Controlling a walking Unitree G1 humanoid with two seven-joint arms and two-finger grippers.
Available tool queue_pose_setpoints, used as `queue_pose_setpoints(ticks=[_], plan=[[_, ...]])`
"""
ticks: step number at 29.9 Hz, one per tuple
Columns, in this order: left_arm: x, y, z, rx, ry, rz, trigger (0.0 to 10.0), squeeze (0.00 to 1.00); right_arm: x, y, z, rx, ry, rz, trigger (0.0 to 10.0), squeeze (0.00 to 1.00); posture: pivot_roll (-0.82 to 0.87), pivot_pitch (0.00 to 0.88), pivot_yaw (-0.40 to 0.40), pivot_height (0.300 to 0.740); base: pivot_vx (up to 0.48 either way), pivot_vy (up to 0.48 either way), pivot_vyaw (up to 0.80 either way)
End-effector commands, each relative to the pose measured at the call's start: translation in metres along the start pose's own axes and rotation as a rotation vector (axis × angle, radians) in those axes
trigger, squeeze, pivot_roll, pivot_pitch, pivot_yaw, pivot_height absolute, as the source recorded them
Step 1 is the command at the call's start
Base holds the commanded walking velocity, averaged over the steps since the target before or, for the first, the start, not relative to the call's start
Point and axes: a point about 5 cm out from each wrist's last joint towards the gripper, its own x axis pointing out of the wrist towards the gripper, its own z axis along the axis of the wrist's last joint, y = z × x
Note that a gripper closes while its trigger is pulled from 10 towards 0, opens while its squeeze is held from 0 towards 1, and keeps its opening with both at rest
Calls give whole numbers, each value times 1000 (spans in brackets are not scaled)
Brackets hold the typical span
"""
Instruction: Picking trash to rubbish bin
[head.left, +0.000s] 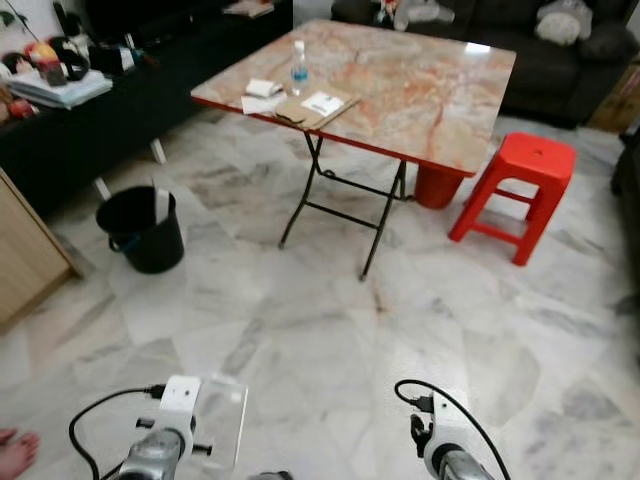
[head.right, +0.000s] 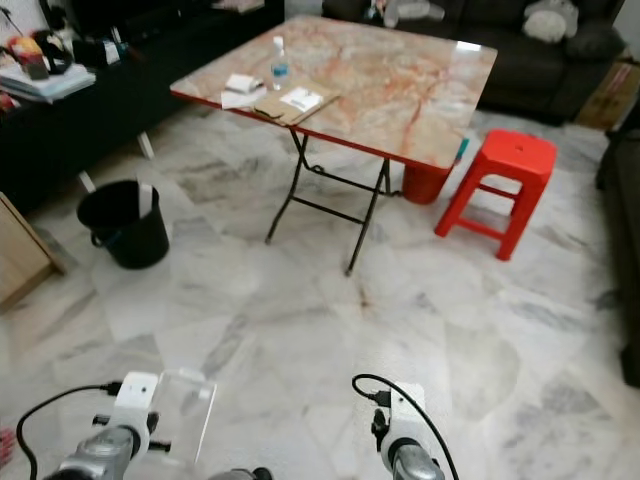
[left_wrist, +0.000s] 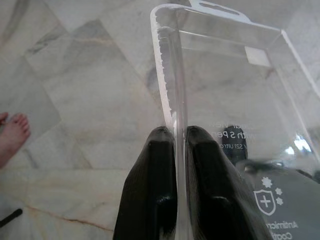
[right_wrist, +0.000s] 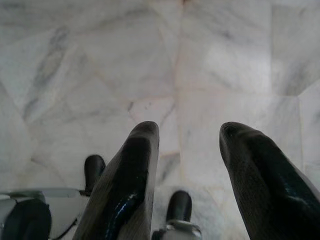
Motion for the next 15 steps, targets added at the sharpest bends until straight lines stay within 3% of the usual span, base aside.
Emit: queue_pose_setpoints(ticks=[1,8,12,15], plan=[[-1,0,-4,-9,16,8,10000,0,1,-1,2,0,-1,2,10000,0,138,121,-25,740,259,0,0],[-1,0,-5,-16,17,13,10000,0,1,-2,4,-33,-6,3,10000,0,138,125,-31,740,261,0,0],[0,-1,-4,-26,13,15,10000,0,1,-2,4,-44,-8,4,10000,0,127,134,-32,740,262,0,758],[-1,-2,-7,-20,20,12,10000,0,1,-2,5,-26,-12,8,10000,0,127,134,-32,740,263,0,0]])
